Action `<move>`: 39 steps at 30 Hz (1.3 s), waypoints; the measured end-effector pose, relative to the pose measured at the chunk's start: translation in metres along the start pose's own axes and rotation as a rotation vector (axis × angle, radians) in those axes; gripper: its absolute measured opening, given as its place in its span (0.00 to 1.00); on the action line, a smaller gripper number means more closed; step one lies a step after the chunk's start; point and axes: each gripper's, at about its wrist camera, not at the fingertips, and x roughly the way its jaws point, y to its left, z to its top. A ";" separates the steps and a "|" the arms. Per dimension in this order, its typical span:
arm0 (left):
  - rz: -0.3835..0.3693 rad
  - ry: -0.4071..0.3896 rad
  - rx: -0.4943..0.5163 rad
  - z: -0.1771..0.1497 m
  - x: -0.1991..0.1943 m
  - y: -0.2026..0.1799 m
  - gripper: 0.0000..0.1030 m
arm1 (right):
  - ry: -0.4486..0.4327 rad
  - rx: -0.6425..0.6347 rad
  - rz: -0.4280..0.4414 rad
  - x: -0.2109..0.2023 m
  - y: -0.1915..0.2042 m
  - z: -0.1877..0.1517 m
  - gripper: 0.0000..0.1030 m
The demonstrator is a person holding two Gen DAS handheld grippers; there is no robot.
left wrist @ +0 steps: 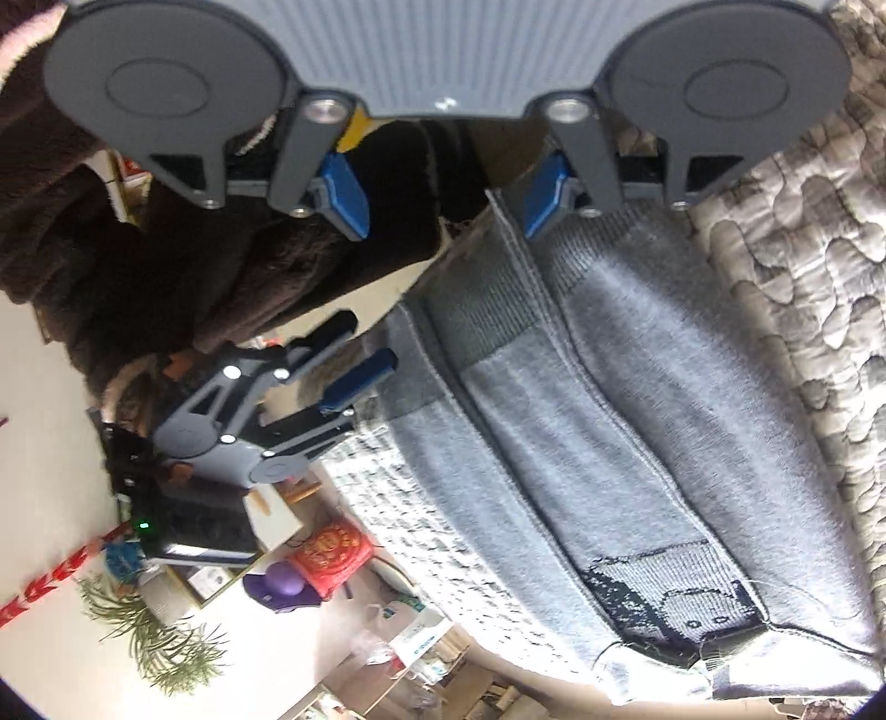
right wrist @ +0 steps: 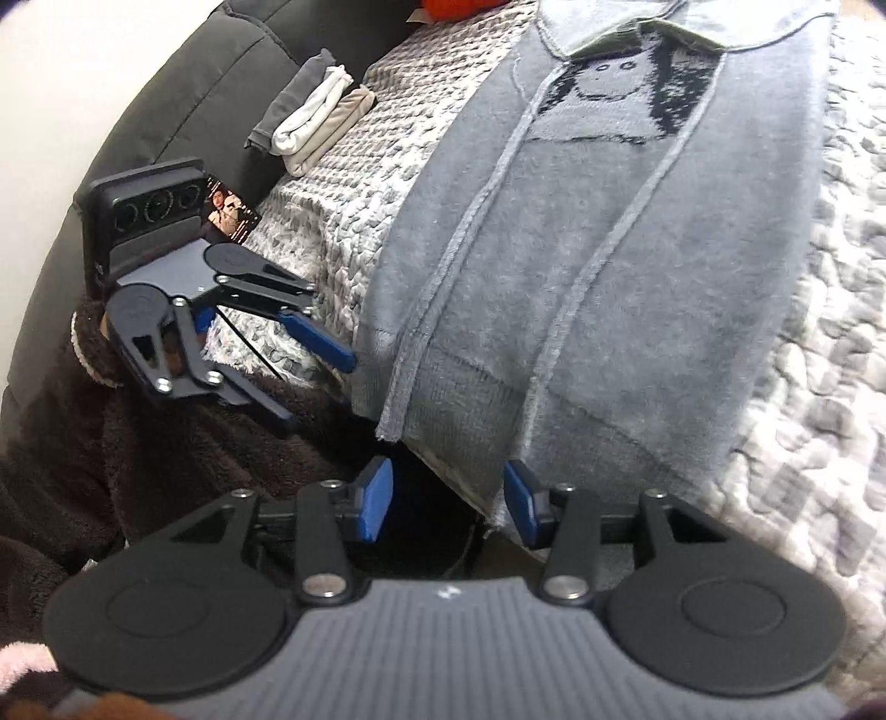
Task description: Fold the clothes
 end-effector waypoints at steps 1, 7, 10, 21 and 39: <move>0.003 0.005 0.003 -0.001 -0.001 0.001 0.61 | -0.002 0.010 0.000 -0.003 -0.002 -0.001 0.48; 0.025 0.024 -0.029 -0.009 -0.014 0.019 0.61 | -0.023 0.078 0.002 -0.017 -0.018 -0.012 0.48; 0.020 0.029 -0.055 -0.011 -0.018 0.030 0.61 | -0.019 0.092 0.001 -0.023 -0.024 -0.016 0.48; -0.031 0.008 -0.140 -0.024 -0.026 0.061 0.58 | -0.052 0.205 0.044 -0.036 -0.059 -0.031 0.47; -0.271 -0.035 -0.217 -0.026 -0.005 0.078 0.51 | -0.118 0.300 0.191 -0.037 -0.087 -0.048 0.47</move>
